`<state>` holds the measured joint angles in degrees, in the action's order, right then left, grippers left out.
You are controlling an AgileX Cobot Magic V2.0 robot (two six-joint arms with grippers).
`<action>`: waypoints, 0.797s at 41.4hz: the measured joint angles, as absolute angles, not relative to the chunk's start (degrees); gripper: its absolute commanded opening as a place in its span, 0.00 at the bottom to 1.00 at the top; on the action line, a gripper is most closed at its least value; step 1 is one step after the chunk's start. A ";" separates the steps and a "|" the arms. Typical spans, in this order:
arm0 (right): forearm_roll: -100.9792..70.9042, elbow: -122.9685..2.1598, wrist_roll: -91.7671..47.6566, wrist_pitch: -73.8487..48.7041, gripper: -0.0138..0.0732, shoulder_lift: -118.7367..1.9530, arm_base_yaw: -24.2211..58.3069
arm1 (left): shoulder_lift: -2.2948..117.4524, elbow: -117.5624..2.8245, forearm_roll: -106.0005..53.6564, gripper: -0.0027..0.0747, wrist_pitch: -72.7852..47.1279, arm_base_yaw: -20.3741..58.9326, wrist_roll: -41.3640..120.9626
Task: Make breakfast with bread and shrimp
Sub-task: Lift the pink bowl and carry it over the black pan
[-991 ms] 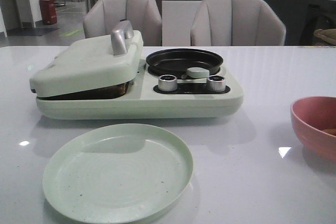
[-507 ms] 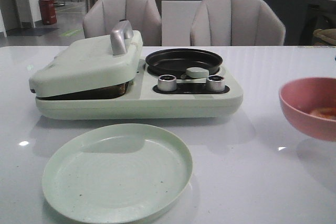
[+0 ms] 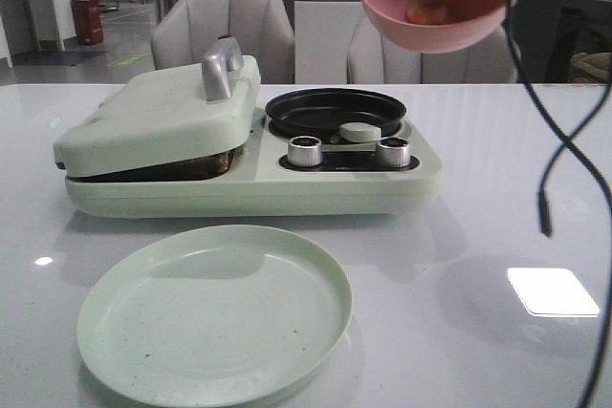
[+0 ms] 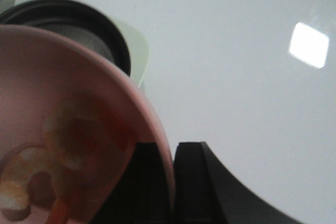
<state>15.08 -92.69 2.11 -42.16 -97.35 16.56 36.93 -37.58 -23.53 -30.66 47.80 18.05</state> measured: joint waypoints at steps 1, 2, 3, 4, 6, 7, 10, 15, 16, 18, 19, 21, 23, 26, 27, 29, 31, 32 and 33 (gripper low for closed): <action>17.24 -94.05 3.51 -42.27 0.18 -98.30 17.06 | 36.93 -37.58 -23.53 0.16 -30.66 47.80 18.05; 20.22 -95.36 5.31 -42.62 0.18 -99.60 18.08 | 36.93 -37.58 -23.53 0.16 -30.66 47.80 18.05; 22.46 -97.05 6.65 -42.84 0.18 -100.61 19.05 | 36.93 -37.58 -23.53 0.16 -30.66 47.80 18.05; 25.42 -98.66 8.39 -43.17 0.18 -101.97 19.77 | 36.93 -37.58 -23.53 0.16 -30.66 47.80 18.05; 29.86 -100.82 10.97 -43.60 0.18 -104.02 21.37 | 36.93 -37.58 -23.53 0.16 -30.66 47.80 18.05; 32.66 -102.15 12.61 -44.00 0.18 -105.40 22.01 | 36.93 -37.58 -23.53 0.16 -30.66 47.80 18.05; 39.57 -104.98 16.67 -44.69 0.18 -108.79 24.02 | 36.93 -37.58 -23.53 0.16 -30.66 47.80 18.05; 51.01 -108.09 22.74 -45.61 0.18 -114.19 27.08 | 36.93 -37.58 -23.53 0.16 -30.66 47.80 18.05; 53.02 -108.44 24.17 -45.91 0.18 -115.35 27.77 | 36.93 -37.58 -23.53 0.16 -30.66 47.80 18.05; 58.71 -109.07 26.97 -46.80 0.18 -117.47 29.16 | 36.93 -37.58 -23.53 0.16 -30.66 47.80 18.05; 61.66 -109.23 28.02 -47.24 0.18 -118.19 29.67 | 36.93 -37.58 -23.53 0.16 -30.66 47.80 18.05; 66.29 -109.31 30.44 -47.98 0.18 -119.73 30.88 | 36.93 -37.58 -23.53 0.16 -30.66 47.80 18.05; 71.97 -109.31 32.89 -49.13 0.18 -121.15 32.12 | 36.93 -37.58 -23.53 0.16 -30.66 47.80 18.05; 80.69 -109.36 36.05 -50.98 0.18 -123.00 33.80 | 36.93 -37.58 -23.53 0.16 -30.78 47.80 18.05; 83.45 -109.46 37.10 -51.49 0.18 -123.64 34.18 | 36.93 -37.58 -23.53 0.16 -30.78 47.80 18.05; 87.00 -109.46 38.11 -52.05 0.18 -124.51 35.02 | 36.93 -37.58 -23.53 0.16 -30.87 47.80 18.05; 90.52 -109.57 38.86 -52.79 0.18 -125.53 35.72 | 36.93 -37.58 -23.53 0.16 -31.11 47.80 18.05; 91.89 -109.57 38.95 -53.07 0.18 -125.75 35.96 | 36.93 -37.58 -23.53 0.16 -31.11 47.80 18.05; 93.55 -109.57 39.24 -53.40 0.18 -126.14 36.13 | 36.93 -37.58 -23.53 0.16 -31.24 47.80 18.05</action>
